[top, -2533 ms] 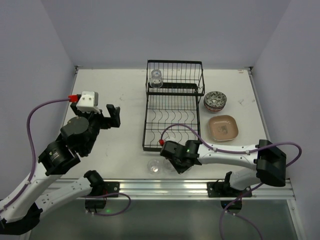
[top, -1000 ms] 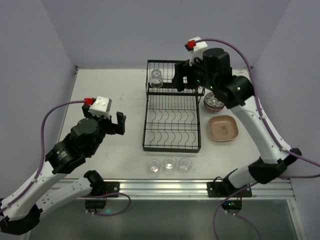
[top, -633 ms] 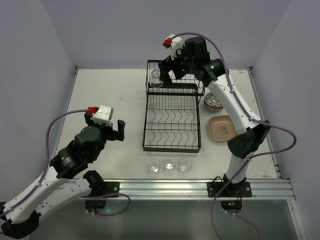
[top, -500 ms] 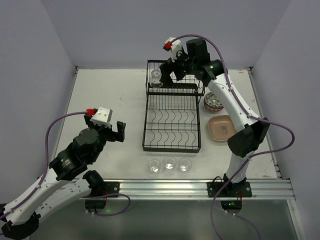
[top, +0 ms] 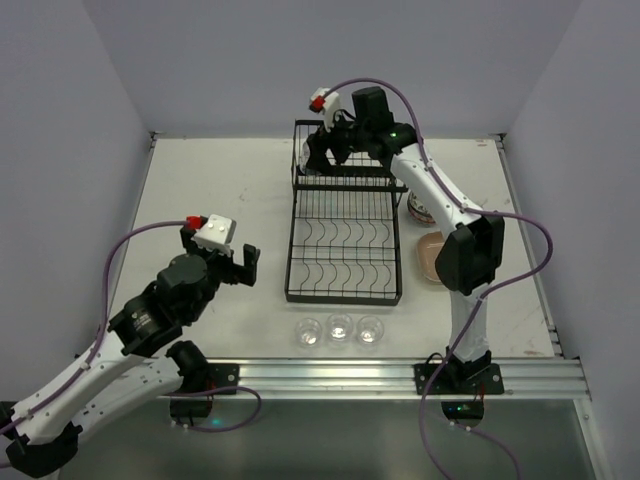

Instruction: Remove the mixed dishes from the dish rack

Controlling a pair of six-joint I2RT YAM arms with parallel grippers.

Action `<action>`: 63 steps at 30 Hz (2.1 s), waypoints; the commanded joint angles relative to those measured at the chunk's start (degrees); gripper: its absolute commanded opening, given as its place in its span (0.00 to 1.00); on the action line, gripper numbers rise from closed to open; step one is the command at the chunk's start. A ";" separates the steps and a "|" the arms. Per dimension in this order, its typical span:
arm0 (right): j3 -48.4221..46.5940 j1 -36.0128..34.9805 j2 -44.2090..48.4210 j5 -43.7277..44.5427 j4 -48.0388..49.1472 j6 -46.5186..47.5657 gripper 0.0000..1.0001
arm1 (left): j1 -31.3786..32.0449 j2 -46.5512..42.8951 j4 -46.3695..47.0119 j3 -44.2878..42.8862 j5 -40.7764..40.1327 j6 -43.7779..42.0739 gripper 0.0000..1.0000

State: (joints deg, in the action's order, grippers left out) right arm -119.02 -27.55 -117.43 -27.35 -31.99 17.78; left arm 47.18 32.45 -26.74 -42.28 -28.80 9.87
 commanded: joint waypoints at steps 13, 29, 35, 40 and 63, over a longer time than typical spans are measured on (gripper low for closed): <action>-2.35 0.30 -1.75 -7.10 4.56 0.68 0.36 | 0.11 -1.42 3.10 0.71 1.02 -0.29 1.00; -0.95 2.94 11.24 -5.26 9.04 -4.85 0.20 | 0.02 -1.77 3.19 0.18 0.94 -0.20 1.00; 15.34 4.08 27.57 -3.06 21.04 -19.86 0.16 | 0.02 1.04 4.41 -6.82 7.42 4.08 1.00; 36.54 4.08 49.51 -0.78 36.18 -39.02 0.17 | 0.02 2.88 20.02 -9.05 32.53 13.32 1.00; 71.38 4.08 75.41 -10.79 63.80 -69.02 0.00 | 3.97 30.92 92.48 -3.86 52.79 55.08 1.00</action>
State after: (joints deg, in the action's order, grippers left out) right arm -48.27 -23.42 -42.35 -37.43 26.65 -50.43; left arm 49.87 63.31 59.07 -42.96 22.81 62.65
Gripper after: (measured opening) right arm 0.557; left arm 0.997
